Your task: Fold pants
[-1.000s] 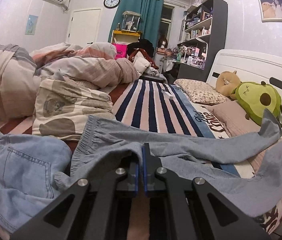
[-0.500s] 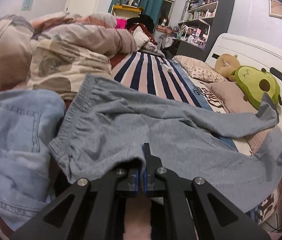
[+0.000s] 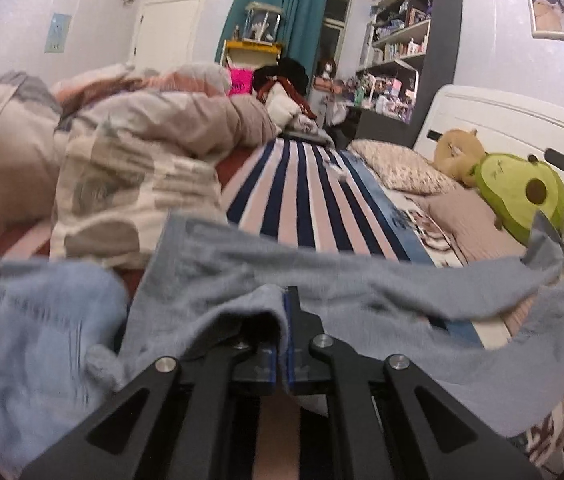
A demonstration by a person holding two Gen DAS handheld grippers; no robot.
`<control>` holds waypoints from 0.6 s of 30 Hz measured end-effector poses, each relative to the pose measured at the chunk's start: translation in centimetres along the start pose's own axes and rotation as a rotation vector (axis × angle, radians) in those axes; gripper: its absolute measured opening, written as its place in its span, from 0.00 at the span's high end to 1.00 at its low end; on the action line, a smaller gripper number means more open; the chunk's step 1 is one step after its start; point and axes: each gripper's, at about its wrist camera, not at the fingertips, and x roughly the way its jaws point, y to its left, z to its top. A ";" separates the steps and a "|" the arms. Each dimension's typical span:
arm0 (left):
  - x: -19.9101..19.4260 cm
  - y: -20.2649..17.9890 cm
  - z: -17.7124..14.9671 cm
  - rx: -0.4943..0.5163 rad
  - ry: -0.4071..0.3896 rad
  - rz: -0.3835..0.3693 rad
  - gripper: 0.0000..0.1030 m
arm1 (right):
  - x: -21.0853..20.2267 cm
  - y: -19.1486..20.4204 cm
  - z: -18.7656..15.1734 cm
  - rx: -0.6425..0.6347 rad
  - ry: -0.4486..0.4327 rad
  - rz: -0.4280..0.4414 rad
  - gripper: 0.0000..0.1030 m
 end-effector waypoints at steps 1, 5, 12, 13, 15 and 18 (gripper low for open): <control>0.8 -0.2 0.8 0.003 -0.011 0.017 0.99 | 0.7 0.4 1.1 -0.030 -0.006 -0.020 0.99; 5.0 -1.3 3.7 0.011 -0.022 0.067 0.99 | 4.3 0.6 4.7 -0.094 0.032 -0.086 0.99; 13.7 -2.7 6.6 0.095 0.027 0.167 0.99 | 12.2 -0.3 8.2 -0.161 0.139 -0.190 0.99; 14.8 -2.8 6.9 0.106 0.030 0.183 0.99 | 13.1 -0.2 8.6 -0.182 0.137 -0.202 0.99; 16.7 -3.1 7.3 0.128 0.042 0.208 0.99 | 14.6 0.2 8.9 -0.218 0.143 -0.230 0.99; 19.5 -3.3 7.4 0.146 0.067 0.241 0.98 | 16.9 0.4 8.7 -0.248 0.187 -0.266 0.88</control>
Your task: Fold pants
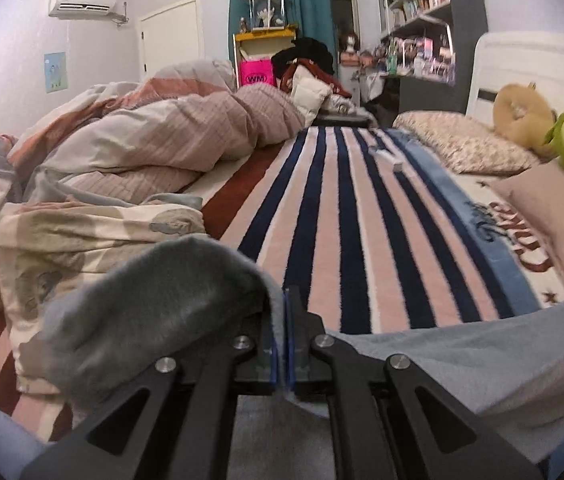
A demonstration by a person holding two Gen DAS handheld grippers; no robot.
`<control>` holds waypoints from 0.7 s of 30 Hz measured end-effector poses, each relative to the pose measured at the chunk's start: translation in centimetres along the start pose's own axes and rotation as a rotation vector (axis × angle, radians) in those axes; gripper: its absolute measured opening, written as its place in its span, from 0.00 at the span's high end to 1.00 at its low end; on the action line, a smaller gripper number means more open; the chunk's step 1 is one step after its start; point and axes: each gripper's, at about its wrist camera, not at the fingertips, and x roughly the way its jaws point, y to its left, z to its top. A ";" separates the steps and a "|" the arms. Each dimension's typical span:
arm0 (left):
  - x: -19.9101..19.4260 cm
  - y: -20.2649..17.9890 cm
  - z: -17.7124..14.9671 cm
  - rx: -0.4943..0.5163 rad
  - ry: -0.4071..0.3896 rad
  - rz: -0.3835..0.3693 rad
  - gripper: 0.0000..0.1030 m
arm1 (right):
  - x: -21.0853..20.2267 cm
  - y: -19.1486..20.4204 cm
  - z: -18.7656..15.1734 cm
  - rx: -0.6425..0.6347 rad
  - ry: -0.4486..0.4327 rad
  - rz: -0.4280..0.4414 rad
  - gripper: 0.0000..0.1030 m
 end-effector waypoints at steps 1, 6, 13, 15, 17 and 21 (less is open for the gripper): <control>0.5 -0.3 0.0 0.009 0.004 0.014 0.98 | 0.6 0.2 0.0 -0.006 0.013 0.006 0.77; 1.3 -0.3 0.0 0.039 0.012 0.058 0.34 | 0.8 0.8 -0.1 -0.027 0.031 0.011 0.62; -5.8 3.5 1.1 -0.052 -0.093 -0.024 0.05 | -5.7 1.7 -1.4 -0.048 -0.046 0.049 0.29; -7.1 3.7 0.0 -0.058 -0.066 -0.103 0.05 | -7.0 2.3 -2.4 -0.054 -0.024 0.105 0.27; -8.4 3.9 -1.9 -0.066 -0.019 -0.169 0.05 | -7.4 2.8 -4.1 -0.025 0.033 0.198 0.26; -9.1 3.7 -6.1 -0.114 0.099 -0.252 0.05 | -5.4 4.2 -7.4 0.062 0.166 0.343 0.26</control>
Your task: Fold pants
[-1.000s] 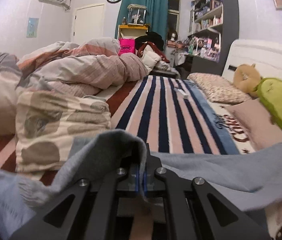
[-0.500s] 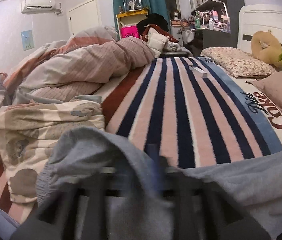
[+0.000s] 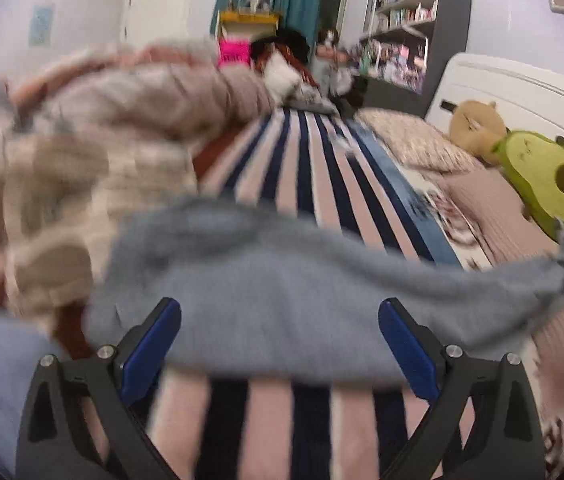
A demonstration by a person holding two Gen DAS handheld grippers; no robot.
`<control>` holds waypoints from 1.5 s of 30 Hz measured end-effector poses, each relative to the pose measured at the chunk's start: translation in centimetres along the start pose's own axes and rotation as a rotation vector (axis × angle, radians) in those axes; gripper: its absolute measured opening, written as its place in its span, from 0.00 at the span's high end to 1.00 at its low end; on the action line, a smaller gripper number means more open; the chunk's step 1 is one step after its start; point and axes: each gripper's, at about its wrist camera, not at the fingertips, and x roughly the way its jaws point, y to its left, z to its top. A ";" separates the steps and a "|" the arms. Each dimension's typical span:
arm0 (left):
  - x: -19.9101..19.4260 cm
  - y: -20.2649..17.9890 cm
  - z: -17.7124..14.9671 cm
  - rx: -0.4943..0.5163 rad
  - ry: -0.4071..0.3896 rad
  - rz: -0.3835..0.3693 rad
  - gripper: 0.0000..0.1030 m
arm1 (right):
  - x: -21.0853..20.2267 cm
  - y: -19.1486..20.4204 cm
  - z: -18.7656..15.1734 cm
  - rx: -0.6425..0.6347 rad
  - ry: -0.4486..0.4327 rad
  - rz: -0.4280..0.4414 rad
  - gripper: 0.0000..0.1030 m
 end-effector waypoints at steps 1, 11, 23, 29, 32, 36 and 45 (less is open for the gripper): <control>0.2 0.2 -1.3 -0.015 0.039 -0.018 0.05 | 0.8 -0.1 -0.5 0.021 0.021 0.024 0.26; 4.8 3.3 -4.3 -0.148 0.139 0.061 0.05 | 6.7 1.5 1.6 -0.032 -0.057 -0.264 0.17; 8.9 6.3 -0.2 -0.253 0.048 0.151 0.42 | 7.3 1.6 3.7 -0.060 -0.247 -0.429 0.36; 6.2 5.6 0.3 -0.194 -0.058 0.133 0.88 | 7.2 1.9 3.4 -0.089 -0.264 -0.370 0.94; 4.0 5.1 0.3 -0.174 -0.106 0.129 0.89 | 5.3 2.5 2.8 -0.117 -0.325 -0.363 0.95; -0.1 4.3 -0.1 -0.119 -0.157 0.131 0.89 | 2.0 2.7 1.6 -0.120 -0.346 -0.318 0.98; -10.7 4.6 -2.2 -0.064 -0.184 0.112 0.89 | -6.5 3.9 -2.8 -0.117 -0.304 -0.214 0.98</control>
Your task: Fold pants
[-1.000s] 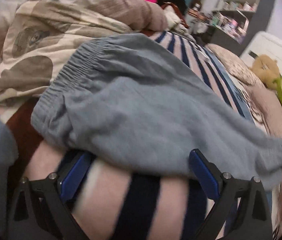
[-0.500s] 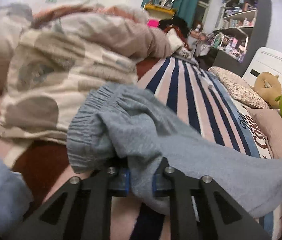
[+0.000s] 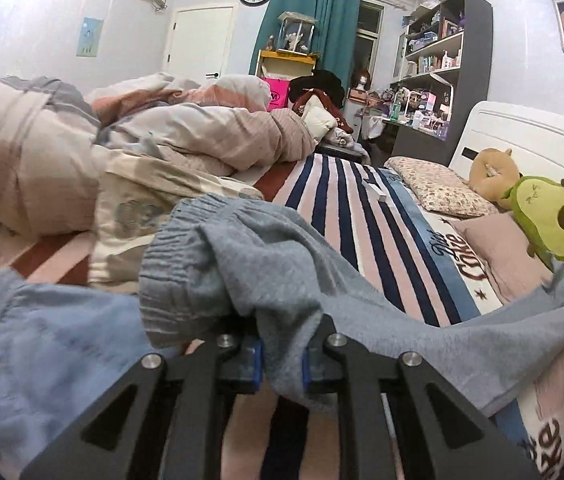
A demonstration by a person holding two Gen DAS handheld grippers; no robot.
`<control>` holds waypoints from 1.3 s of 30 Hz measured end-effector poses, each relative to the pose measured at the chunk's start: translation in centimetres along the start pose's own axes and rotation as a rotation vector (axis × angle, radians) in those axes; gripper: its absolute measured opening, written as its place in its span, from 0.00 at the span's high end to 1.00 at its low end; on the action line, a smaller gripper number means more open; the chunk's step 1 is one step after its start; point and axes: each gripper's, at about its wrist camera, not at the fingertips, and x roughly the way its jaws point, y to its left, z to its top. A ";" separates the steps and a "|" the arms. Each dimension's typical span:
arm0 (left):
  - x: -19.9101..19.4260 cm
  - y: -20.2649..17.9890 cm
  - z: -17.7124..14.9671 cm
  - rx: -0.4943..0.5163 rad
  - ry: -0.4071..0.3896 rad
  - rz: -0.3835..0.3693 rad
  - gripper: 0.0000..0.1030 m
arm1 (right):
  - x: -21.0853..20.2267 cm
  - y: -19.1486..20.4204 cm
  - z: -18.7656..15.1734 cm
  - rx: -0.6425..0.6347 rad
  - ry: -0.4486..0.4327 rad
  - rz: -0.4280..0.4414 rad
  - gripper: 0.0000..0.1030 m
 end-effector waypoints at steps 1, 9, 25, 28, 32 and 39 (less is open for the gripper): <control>-1.2 0.3 -0.4 0.011 0.007 0.013 0.89 | -0.6 0.1 -0.3 -0.004 0.013 0.010 0.97; -2.4 2.4 -5.0 0.035 0.199 0.089 0.74 | -0.7 0.8 -4.0 -0.030 0.182 0.046 0.93; -5.2 1.4 -0.5 0.155 0.043 0.114 0.22 | 3.2 -4.8 -2.1 -0.076 0.223 -0.162 0.39; -2.3 0.5 -1.4 0.182 0.111 0.054 0.22 | 4.3 -5.2 -2.0 -0.164 0.160 -0.283 0.49; 1.7 -0.5 -2.6 0.216 0.201 0.036 0.22 | 5.4 -7.5 0.5 -0.137 0.106 -0.309 0.96; 6.3 -2.5 -3.9 0.310 0.318 0.003 0.22 | 5.0 -8.1 6.4 -0.160 -0.049 -0.385 0.98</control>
